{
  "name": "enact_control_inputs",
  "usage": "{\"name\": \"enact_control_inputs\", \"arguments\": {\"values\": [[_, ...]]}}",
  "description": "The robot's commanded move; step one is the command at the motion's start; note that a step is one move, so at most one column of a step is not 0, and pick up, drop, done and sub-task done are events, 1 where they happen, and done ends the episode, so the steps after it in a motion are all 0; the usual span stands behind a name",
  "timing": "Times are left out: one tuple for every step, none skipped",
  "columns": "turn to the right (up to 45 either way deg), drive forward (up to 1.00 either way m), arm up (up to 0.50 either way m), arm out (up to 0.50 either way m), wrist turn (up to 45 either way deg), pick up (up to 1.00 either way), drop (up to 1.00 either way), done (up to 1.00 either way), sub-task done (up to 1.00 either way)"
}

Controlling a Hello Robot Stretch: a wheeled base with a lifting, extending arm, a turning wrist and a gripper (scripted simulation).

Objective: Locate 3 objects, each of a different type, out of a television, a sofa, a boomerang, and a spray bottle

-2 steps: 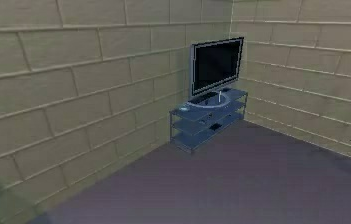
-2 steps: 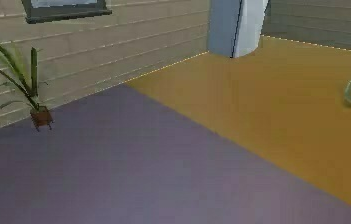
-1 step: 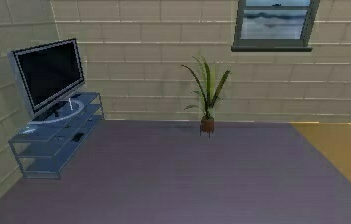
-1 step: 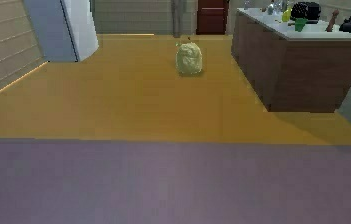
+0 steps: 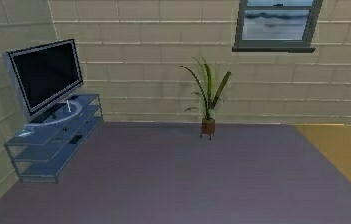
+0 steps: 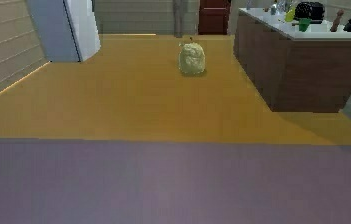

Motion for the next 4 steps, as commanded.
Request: {"name": "enact_control_inputs", "arguments": {"values": [[-33.0,0.00,0.00,0.00,0.0,0.00,0.00,0.00,0.00],[0.0,1.00,0.00,0.00,0.0,0.00,0.00,0.00,0.00],[-9.0,0.00,0.00,0.00,0.0,0.00,0.00,0.00,0.00],[0.0,0.25,0.00,0.00,0.0,0.00,0.00,0.00,0.00]]}}
